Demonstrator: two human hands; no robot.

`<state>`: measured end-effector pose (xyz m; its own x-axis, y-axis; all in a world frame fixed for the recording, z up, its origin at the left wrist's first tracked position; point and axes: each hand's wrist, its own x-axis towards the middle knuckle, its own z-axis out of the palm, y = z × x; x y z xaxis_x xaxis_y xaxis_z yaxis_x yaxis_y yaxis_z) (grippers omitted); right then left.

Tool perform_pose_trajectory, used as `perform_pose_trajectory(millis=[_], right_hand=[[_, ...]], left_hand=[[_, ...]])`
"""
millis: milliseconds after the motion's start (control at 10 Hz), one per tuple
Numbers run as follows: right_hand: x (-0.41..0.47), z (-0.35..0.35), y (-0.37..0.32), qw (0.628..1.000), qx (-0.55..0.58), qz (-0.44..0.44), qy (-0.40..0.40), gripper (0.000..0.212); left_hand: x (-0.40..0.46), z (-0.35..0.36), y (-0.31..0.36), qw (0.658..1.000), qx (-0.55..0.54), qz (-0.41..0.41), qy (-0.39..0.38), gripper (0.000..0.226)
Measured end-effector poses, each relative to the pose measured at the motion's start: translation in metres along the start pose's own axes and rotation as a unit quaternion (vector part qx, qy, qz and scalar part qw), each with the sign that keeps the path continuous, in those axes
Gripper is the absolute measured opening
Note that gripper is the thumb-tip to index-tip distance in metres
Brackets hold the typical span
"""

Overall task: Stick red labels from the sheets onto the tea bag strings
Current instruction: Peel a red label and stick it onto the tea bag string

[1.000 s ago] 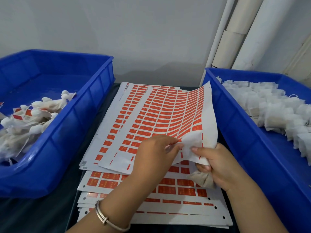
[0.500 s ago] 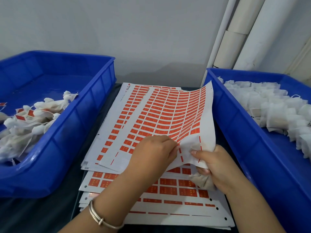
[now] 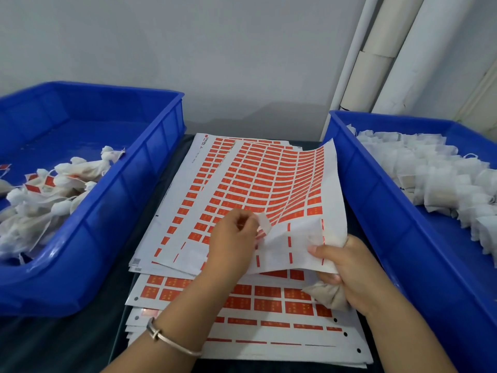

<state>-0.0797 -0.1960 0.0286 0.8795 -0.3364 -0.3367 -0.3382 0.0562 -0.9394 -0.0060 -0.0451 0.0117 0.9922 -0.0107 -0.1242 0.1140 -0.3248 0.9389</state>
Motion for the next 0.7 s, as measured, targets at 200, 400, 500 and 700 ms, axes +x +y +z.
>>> perform_pose_trajectory(millis=[200,400,500,700], right_hand=[[-0.005,-0.016,0.000,0.983,-0.155,-0.034,0.090,0.015],[-0.026,-0.037,-0.009,0.927,-0.269,-0.169,0.197,0.007],[-0.037,-0.049,-0.025,0.941,-0.138,-0.243,0.193,0.024],[-0.037,-0.025,-0.045,0.965,-0.055,-0.252,0.046,0.037]], left_hand=[[0.009,-0.001,-0.008,0.971,-0.174,-0.159,0.042,0.032],[0.012,0.004,-0.015,0.919,-0.351,-0.180,0.025,0.034],[0.014,0.002,-0.021,0.940,-0.318,-0.124,0.021,0.030],[0.004,-0.002,-0.003,0.941,-0.283,-0.183,0.039,0.014]])
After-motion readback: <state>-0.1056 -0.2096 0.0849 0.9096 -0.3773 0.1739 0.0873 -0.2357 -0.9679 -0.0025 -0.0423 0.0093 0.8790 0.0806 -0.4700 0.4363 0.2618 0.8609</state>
